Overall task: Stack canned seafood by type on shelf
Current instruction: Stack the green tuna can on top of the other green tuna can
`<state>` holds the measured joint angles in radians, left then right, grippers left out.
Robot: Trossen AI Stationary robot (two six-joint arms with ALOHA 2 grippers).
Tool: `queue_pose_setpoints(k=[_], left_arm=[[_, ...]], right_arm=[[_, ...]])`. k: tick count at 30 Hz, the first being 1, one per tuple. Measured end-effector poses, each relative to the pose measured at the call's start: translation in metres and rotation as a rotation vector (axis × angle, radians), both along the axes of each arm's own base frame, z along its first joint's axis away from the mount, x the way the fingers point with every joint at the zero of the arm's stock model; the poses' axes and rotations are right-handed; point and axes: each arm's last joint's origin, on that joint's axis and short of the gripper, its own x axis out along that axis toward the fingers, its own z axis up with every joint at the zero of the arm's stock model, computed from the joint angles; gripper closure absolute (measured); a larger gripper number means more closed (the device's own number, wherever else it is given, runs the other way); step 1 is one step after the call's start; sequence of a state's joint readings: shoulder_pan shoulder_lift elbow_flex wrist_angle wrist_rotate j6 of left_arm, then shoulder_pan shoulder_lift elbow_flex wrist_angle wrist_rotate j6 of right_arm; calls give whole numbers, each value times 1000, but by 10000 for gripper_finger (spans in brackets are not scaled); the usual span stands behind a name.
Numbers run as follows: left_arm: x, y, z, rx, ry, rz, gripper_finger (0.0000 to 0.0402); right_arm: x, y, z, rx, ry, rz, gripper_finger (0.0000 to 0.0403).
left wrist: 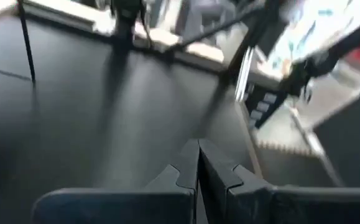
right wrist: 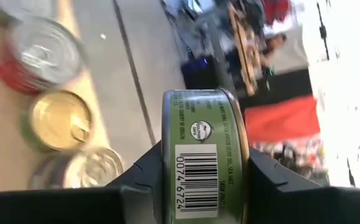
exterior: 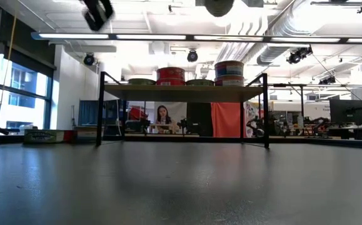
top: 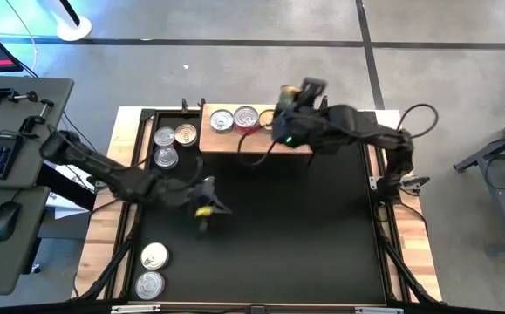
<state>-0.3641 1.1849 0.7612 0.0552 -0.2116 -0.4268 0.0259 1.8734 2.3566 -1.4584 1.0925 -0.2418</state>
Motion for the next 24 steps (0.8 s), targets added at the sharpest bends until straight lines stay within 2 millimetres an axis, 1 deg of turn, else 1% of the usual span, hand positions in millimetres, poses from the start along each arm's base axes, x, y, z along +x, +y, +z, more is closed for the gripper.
queue_pose_setpoints(k=[2, 4, 6, 9, 12, 15, 17, 19, 22, 24], left_arm=[[9, 16, -6, 16, 37, -48, 401], [14, 30, -8, 24, 43, -104, 401], [16, 41, -8, 33, 33, -154, 401], [13, 51, -3, 46, 8, -233, 401], [4, 57, 4, 50, -3, -308, 401], [-12, 59, 9, 49, 30, -348, 401], [-23, 59, 14, 63, 43, -359, 401], [-34, 60, 18, 73, 49, -362, 401], [-44, 62, 25, 94, 29, -325, 401], [-48, 63, 29, 101, 14, -277, 401]], right_arm=[[-12, -8, 3, 25, -18, -49, 284], [-17, -13, 2, 61, -34, -80, 284], [-9, -15, -7, 85, -16, -77, 284], [16, -14, -27, 88, 38, -16, 284], [39, -18, -48, 95, 73, 42, 284], [51, -28, -68, 85, 138, 54, 284], [55, -35, -77, 87, 132, 41, 284], [56, -43, -82, 123, 129, 42, 284], [56, -53, -88, 198, 128, 62, 284], [57, -58, -96, 208, 153, 63, 284]])
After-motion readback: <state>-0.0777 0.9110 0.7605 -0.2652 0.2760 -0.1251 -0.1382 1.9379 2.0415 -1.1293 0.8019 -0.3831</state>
